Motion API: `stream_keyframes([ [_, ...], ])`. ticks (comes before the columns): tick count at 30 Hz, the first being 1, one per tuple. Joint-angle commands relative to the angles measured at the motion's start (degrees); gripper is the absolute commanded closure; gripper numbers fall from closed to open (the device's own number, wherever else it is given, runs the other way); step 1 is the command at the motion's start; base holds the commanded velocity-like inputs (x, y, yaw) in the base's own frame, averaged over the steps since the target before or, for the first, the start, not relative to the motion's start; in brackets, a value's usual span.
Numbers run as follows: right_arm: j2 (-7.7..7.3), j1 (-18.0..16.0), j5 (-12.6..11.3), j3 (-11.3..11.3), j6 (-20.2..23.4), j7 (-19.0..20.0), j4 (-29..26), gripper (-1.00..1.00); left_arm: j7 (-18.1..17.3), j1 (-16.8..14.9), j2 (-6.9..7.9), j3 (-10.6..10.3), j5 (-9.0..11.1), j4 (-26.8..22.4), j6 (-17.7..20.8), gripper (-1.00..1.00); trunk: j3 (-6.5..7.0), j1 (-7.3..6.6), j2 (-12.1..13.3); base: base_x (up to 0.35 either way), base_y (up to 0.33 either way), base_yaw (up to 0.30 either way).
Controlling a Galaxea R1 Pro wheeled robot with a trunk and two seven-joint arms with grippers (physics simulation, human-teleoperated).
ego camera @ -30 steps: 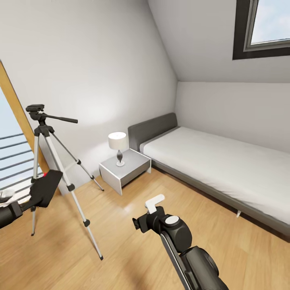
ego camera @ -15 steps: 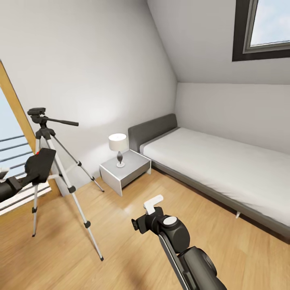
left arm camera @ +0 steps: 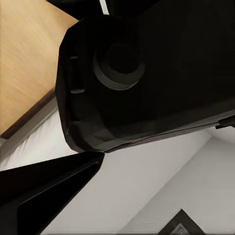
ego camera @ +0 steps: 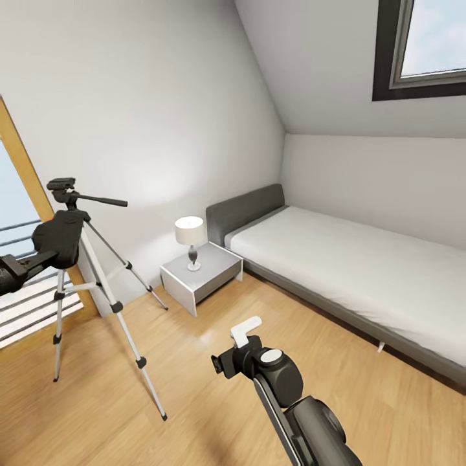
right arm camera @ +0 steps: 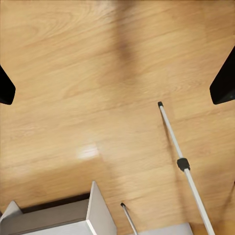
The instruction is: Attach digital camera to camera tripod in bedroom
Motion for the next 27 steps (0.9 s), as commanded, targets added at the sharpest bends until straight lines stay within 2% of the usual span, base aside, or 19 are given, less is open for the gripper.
stream_keyframes([
  [1, 0.01, -0.05, 0.35, 0.03, 0.27, 0.25, 0.03, -1.00, -0.02, -0.15, 0.03, -0.18, 0.09, -0.17, 0.25, 1.00, 0.12, -0.22, 0.37, 0.000, 0.000, 0.000],
  [7, 0.03, -0.06, 0.36, 0.04, 0.25, 0.25, 0.45, -1.00, 1.79, -0.19, 0.28, -0.91, 2.07, -0.69, 0.25, 1.00, 1.19, -1.54, 2.78, 0.000, 0.000, 0.000],
  [11, -0.01, -0.06, 0.28, -0.06, 0.23, 0.25, 0.56, -1.00, 2.21, 0.29, 0.66, -1.10, 2.36, -0.79, 0.25, 1.00, 1.91, -2.42, 4.38, 0.000, 0.000, 0.000],
  [14, -0.10, -0.06, 0.23, -0.25, 0.03, 0.25, 0.29, -1.00, 2.36, 2.14, 0.77, -0.89, 2.26, -0.88, 0.25, 1.00, 2.45, -3.08, 5.58, 0.000, 0.000, 0.000],
  [18, -0.22, -0.06, 0.08, -0.50, -0.89, 0.30, -0.03, -1.00, 2.10, 8.95, 0.34, 1.19, 2.19, -1.05, 0.25, 1.00, 3.17, -3.96, 7.19, 0.000, 0.000, 0.089],
  [19, -0.23, -0.06, -0.11, -0.58, -1.08, 0.46, 0.01, -1.00, 2.35, 13.03, -0.34, 2.61, 2.15, -1.08, -0.29, 1.00, 3.35, -4.18, 7.59, 0.000, 0.000, 0.201],
  [23, -0.21, -0.06, -0.30, -0.71, -1.31, 0.66, 0.10, -1.00, 2.69, 20.97, -2.58, 4.33, 1.52, -0.93, -4.38, 1.00, 4.07, -5.05, 9.19, 0.000, 0.000, 0.237],
  [24, -0.21, -0.06, -0.33, -0.72, -1.35, 0.70, 0.11, -1.00, 2.74, 22.48, -3.19, 4.46, 0.96, -0.79, -5.73, 1.00, 4.25, -5.27, 9.60, 0.000, 0.000, 0.261],
  [25, -0.24, -0.06, -0.37, -0.75, -1.41, 0.76, 0.13, -1.00, 2.82, 24.74, -4.70, 4.53, -0.82, -0.45, -8.17, 1.00, 4.43, -5.49, 10.00, 0.000, 0.000, 0.265],
  [27, -0.26, -0.06, -0.43, -0.77, -1.45, 0.80, 0.14, -1.00, 2.87, 26.20, -6.90, 4.39, -3.35, 0.34, -10.10, 1.00, 4.79, -5.93, 10.80, 0.000, 0.000, 0.256],
])
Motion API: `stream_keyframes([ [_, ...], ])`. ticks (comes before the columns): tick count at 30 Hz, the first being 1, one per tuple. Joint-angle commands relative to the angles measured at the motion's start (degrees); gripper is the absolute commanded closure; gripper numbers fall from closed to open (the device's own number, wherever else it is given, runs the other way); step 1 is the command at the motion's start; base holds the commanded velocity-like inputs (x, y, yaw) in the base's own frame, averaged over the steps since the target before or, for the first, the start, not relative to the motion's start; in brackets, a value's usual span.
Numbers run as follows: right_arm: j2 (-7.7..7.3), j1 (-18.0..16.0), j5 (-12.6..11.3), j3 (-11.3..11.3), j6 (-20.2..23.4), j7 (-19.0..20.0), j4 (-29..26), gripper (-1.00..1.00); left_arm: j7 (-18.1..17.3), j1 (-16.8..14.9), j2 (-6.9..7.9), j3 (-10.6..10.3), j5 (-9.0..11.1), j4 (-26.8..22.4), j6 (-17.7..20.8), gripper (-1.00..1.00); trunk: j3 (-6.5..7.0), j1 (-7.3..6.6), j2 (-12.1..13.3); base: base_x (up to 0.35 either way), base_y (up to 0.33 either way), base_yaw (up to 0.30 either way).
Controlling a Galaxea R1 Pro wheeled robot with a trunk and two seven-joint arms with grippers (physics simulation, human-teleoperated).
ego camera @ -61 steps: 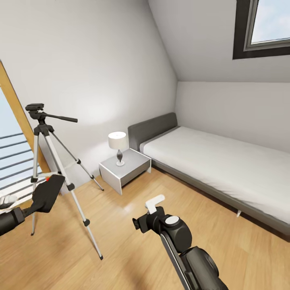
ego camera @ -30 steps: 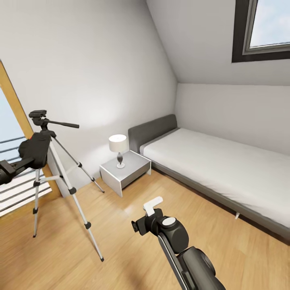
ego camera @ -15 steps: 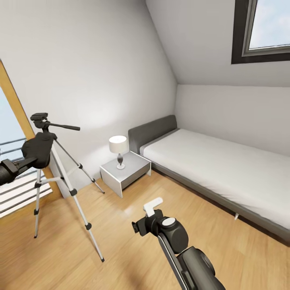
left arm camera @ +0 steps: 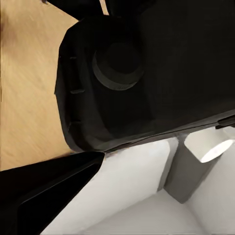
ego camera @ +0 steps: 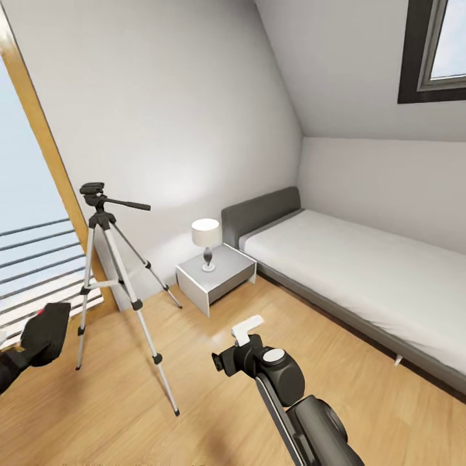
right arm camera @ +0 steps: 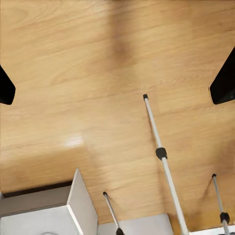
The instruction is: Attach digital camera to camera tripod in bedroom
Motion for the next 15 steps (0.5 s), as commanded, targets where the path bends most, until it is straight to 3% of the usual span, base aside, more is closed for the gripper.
stream_keyframes([
  [1, 0.06, -0.05, 0.41, 0.04, 0.25, 0.26, 0.10, -1.00, -0.37, 1.11, -3.72, -0.10, -4.22, 2.06, -1.44, 1.00, 0.12, -0.22, 0.36, 0.000, 0.000, 0.228],
  [6, 0.05, -0.05, 0.44, 0.14, 0.23, 0.21, 0.31, -1.00, -0.36, 1.88, -7.77, -0.21, -11.01, 5.27, -3.01, 1.00, 1.01, -1.32, 2.36, 0.000, 0.000, 0.209],
  [10, -0.02, -0.04, 0.43, 0.29, 0.22, 0.17, 0.36, -1.00, -0.46, 1.99, -8.58, -0.25, -12.67, 7.42, -4.19, 1.00, 1.73, -2.20, 3.97, 0.000, 0.000, 0.194],
  [15, -0.01, -0.04, 0.36, 0.32, 0.22, 0.18, 0.38, -1.00, -0.73, 1.91, -8.88, -0.33, -13.30, 9.62, -5.15, 1.00, 2.63, -3.29, 5.97, 0.000, 0.000, 0.191],
])
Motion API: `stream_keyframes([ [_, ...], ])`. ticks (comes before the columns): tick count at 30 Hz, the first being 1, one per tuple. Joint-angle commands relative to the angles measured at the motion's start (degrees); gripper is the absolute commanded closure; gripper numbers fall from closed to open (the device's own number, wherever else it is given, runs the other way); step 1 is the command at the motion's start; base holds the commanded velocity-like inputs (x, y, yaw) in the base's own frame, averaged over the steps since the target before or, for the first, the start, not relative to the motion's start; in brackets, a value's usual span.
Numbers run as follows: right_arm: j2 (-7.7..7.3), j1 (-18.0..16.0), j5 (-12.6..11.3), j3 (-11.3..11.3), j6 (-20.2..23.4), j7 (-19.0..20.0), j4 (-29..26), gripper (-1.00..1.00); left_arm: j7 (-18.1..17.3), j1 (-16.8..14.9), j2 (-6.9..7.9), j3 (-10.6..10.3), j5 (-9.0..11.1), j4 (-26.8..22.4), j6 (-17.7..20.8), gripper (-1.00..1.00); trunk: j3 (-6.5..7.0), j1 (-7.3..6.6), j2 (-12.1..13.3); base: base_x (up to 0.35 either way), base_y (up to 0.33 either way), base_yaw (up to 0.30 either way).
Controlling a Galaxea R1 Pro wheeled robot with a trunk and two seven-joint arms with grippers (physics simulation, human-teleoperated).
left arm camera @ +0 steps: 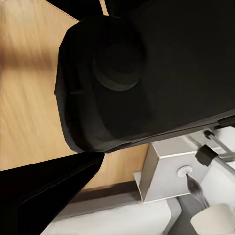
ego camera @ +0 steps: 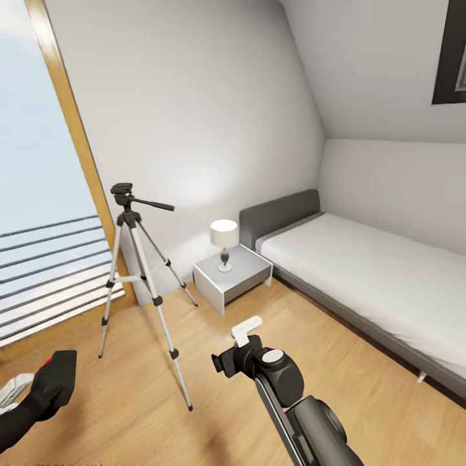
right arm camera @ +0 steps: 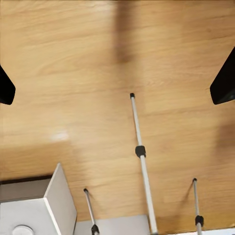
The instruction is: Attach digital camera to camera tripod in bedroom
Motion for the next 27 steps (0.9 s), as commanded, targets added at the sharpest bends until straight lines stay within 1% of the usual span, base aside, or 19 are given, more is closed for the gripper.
stream_keyframes([
  [1, 0.00, -0.04, 0.29, -0.02, 0.29, 0.29, -0.06, -1.00, -0.37, -0.08, -0.05, 0.11, -0.19, 0.33, 0.23, 1.00, 0.10, -0.21, 0.35, 0.000, 0.000, 0.185],
  [7, -0.02, -0.04, 0.30, 0.12, 0.29, 0.21, -0.09, -1.00, -0.54, -0.14, -0.03, 0.12, -0.39, 1.22, -0.12, 1.00, 1.18, -1.53, 2.76, 0.000, 0.000, 0.137],
  [16, -0.12, -0.04, 0.30, 0.27, 0.28, 0.17, -0.13, -1.00, -0.65, -0.18, 0.09, 0.14, -0.48, 1.63, -0.27, 1.00, 2.80, -3.51, 6.37, 0.000, 0.000, 0.035],
  [27, -0.21, -0.04, 0.30, 0.04, 0.25, 0.36, -0.14, -1.00, -0.70, -0.19, 0.02, 0.06, -0.55, 1.59, -0.30, 1.00, 2.80, -3.51, 6.37, 0.001, 0.000, -0.005],
])
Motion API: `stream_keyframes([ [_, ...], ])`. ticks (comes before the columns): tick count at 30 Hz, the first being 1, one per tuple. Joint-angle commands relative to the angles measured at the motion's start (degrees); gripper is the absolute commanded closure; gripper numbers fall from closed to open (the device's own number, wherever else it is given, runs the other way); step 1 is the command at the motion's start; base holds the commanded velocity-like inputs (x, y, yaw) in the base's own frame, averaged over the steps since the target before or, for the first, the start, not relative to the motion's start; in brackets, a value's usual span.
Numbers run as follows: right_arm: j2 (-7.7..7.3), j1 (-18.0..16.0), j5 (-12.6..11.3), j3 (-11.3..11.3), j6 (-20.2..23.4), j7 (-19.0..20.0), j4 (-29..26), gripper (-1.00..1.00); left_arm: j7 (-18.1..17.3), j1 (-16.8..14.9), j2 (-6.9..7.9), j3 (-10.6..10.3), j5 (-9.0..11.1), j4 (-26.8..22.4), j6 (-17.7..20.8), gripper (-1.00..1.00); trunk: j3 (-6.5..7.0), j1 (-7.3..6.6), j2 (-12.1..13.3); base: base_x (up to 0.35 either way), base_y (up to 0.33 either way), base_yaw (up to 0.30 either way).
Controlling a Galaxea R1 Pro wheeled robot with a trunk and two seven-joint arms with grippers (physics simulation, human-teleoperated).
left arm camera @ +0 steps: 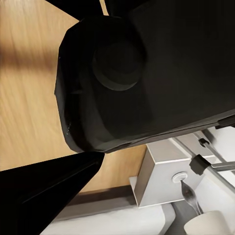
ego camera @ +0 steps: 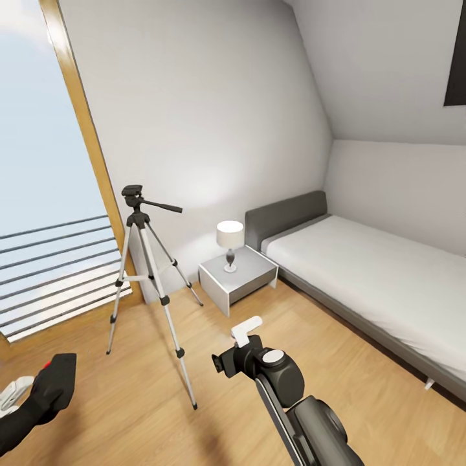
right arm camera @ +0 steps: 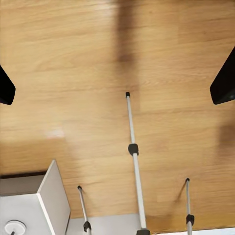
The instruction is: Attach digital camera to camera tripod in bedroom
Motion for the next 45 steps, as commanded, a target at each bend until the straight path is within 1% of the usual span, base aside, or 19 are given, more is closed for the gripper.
stream_keyframes([
  [1, 0.01, -0.05, 0.30, 0.04, 0.27, 0.30, -0.05, -1.00, -0.31, -0.04, 0.03, 0.12, -0.03, -0.01, 0.37, 1.00, -0.09, 0.02, -0.08, 0.031, 0.014, -0.092],
  [10, 0.02, -0.05, 0.34, 0.34, 0.24, 0.17, -0.05, -1.00, -0.28, -0.04, 0.25, 0.17, -0.22, 0.21, 0.37, 1.00, -0.09, 0.02, -0.08, 0.184, 0.164, -0.226],
  [19, 0.01, -0.05, 0.61, 0.34, -0.06, -0.05, -0.05, -1.00, -0.41, -0.05, 0.28, 0.22, -0.17, 0.22, 0.37, 1.00, -0.09, 0.02, -0.08, 0.232, 0.251, -0.269],
  [24, 0.00, -0.05, 0.72, 0.25, -0.51, -0.08, -0.05, -1.00, -0.52, -0.04, 0.28, 0.64, -0.21, 0.22, 0.44, 1.00, -0.09, 0.02, -0.08, 0.213, 0.283, -0.239],
  [29, -0.06, -0.02, 0.74, 0.21, -1.29, 0.04, -0.07, -1.00, -0.73, 0.43, 0.34, 1.11, -0.18, 0.05, 0.49, 1.00, -0.09, 0.02, -0.08, 0.194, 0.298, -0.075],
  [35, -0.08, 0.02, 0.73, 0.20, -1.70, 0.13, -0.16, -1.00, -0.86, 0.87, 0.32, 2.47, -0.27, -0.07, 0.60, 1.00, -0.09, 0.02, -0.08, 0.172, 0.309, -0.021],
  [45, -0.12, 0.07, 0.74, 0.20, -1.83, 0.24, -0.57, -1.00, -0.43, 0.98, 0.13, 3.04, -0.32, -0.04, 0.49, 1.00, -0.09, 0.02, -0.08, 0.183, 0.300, -0.003],
])
